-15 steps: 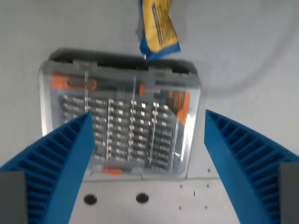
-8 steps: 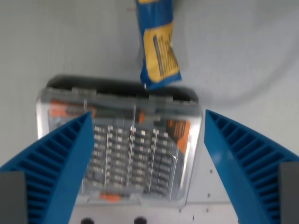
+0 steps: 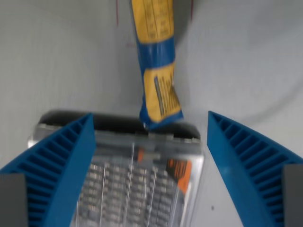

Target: Move above the blue bag

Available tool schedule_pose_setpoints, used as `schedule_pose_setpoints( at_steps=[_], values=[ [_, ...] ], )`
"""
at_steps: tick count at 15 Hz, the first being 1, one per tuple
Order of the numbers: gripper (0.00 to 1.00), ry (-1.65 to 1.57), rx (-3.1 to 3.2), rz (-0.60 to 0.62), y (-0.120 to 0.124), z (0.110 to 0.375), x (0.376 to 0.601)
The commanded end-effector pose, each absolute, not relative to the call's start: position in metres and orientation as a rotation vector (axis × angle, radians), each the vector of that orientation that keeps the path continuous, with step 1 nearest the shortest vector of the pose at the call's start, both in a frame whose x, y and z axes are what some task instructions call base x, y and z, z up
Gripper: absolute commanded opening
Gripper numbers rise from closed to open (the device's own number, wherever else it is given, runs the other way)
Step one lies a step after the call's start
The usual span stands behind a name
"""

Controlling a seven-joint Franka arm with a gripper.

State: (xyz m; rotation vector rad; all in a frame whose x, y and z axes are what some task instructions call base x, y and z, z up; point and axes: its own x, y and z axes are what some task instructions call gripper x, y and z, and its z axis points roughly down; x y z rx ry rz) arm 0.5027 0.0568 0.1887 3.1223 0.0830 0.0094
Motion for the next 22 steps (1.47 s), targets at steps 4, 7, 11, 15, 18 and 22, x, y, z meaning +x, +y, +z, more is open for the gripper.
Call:
schedule_pose_setpoints(
  at_steps=[4,7,11,15,18,22],
  values=[
    [1.0,0.156,3.072,-0.003,0.055,0.171,0.53],
    [1.0,0.159,3.067,-0.004,0.055,0.163,0.539],
    [1.0,0.162,3.063,0.002,0.055,0.154,0.549],
    [1.0,0.164,3.062,0.009,0.055,0.147,0.557],
    [1.0,0.163,3.062,0.008,0.055,0.143,0.561],
    [1.0,0.161,3.061,0.003,0.055,0.141,0.564]
  ],
)
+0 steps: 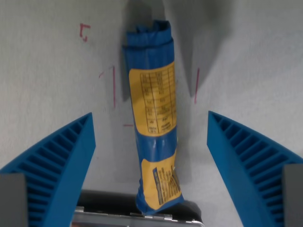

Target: Move above the blue bag

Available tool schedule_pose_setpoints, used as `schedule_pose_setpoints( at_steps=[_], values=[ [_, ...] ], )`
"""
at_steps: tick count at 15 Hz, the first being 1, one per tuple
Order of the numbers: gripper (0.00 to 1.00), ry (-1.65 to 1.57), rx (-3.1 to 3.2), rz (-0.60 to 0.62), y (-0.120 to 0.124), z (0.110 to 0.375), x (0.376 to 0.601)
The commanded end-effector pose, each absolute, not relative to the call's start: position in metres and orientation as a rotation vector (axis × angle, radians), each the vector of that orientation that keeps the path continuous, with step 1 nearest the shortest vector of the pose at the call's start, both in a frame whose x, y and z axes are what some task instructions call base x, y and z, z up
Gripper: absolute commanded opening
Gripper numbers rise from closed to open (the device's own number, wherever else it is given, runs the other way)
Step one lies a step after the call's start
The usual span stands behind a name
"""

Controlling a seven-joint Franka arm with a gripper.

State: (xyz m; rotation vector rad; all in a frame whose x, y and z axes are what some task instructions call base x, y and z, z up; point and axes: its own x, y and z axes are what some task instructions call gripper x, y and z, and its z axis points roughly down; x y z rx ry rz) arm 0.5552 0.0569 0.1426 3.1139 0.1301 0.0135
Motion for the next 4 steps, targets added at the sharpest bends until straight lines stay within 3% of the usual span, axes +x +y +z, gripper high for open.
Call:
schedule_pose_setpoints(
  at_steps=[1,4],
  values=[
    [1.0,0.161,3.06,0.001,0.0555,0.1403,0.5641],
    [1.0,0.16,3.06,0.001,0.0556,0.1399,0.5645]
  ],
)
